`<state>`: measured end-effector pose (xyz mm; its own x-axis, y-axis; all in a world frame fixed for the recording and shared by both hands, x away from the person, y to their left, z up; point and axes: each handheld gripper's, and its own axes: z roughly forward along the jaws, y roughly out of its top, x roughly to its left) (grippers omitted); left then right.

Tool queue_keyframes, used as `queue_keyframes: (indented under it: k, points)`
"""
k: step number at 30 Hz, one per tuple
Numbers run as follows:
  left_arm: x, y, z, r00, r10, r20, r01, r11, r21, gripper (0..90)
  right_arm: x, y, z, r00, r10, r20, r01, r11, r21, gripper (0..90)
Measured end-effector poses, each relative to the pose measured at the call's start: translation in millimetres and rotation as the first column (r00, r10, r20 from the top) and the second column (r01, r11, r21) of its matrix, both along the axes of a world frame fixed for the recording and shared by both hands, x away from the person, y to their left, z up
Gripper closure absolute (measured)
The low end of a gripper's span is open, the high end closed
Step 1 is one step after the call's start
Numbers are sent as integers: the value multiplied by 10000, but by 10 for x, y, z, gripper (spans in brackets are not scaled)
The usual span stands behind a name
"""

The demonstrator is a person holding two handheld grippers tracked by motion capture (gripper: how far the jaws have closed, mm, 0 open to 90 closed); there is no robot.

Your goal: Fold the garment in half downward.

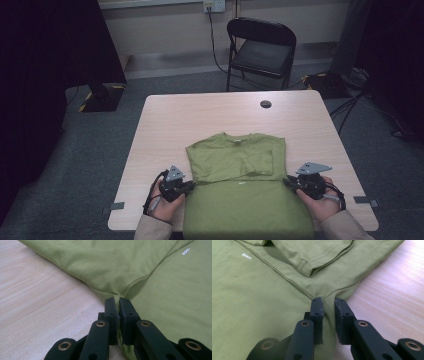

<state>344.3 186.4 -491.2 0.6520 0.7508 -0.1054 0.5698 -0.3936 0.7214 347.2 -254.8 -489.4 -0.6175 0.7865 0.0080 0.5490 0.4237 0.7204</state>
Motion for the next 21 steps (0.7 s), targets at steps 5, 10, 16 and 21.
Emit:
queue_keyframes:
  k: [5,10,16,21]
  points:
    - [2,-4,0,9999,124,16,-124,9999,-72,778,9,-6,-1,9999,-119,66,119,9999,-46,660]
    - [46,-14,-28,9988,492,51,-491,9987,-94,299,87,-43,-29,9988,-407,285,415,9988,-268,221]
    - [77,-27,-56,9980,561,277,-579,9959,693,94,147,-47,-73,9975,-568,419,586,9974,-418,70]
    - [96,-40,-96,9981,441,424,-472,9962,737,13,159,-68,-95,9984,-534,195,537,9985,-136,54]
